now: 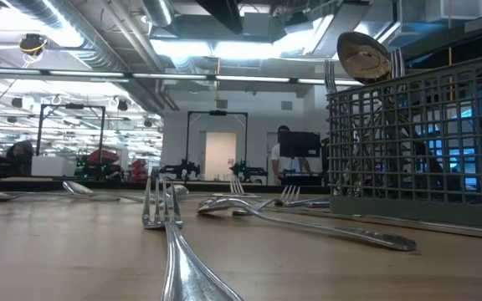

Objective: Sort silverware
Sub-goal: Put the silver spoon into the gray silverware basket

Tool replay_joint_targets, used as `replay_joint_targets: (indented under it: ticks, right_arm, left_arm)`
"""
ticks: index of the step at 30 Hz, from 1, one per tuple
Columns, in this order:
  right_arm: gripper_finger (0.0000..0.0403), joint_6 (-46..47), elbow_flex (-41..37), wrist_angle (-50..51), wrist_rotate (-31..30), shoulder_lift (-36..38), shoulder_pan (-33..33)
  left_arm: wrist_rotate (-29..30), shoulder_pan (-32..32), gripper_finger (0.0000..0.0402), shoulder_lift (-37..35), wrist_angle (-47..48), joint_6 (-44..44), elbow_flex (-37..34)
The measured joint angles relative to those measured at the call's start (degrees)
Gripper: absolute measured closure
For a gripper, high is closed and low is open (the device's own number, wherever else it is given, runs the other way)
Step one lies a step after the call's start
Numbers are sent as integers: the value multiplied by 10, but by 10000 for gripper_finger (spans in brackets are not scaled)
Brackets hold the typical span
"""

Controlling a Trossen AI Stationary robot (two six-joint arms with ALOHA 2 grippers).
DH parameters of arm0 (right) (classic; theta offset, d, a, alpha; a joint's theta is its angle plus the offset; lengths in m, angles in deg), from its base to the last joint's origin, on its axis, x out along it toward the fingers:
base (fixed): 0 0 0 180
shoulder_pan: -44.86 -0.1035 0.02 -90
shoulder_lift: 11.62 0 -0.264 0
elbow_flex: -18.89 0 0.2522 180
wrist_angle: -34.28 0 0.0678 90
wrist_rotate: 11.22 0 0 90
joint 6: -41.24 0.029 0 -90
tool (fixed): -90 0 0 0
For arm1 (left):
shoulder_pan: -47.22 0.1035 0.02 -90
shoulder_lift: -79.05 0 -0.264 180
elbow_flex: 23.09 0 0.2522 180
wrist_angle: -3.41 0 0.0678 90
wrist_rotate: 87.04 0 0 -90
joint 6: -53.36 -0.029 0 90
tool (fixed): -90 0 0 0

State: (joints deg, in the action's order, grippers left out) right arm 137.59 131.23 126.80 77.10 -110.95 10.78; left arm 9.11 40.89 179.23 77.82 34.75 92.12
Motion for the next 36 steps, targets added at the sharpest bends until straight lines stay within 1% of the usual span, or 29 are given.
replay_joint_targets:
  ticks: [6, 10, 21, 28, 36]
  right_arm:
    - [288, 11, 0, 8, -2, -4, 0]
    - [288, -5, 0, 8, -3, -11, 0]
    - [288, -3, 0, 14, -2, -20, 0]
    - [288, -1, 0, 36, 18, -42, 0]
    - [290, -1, 0, 45, -2, -49, 0]
  left_arm:
    - [0, 0, 283, 0, 0, 0, 0]
    - [0, 0, 283, 0, 0, 2, 0]
    - [0, 0, 283, 1, 1, 6, 0]
    - [0, 0, 283, 1, 2, 5, 0]
    - [0, 0, 283, 1, 0, 6, 0]
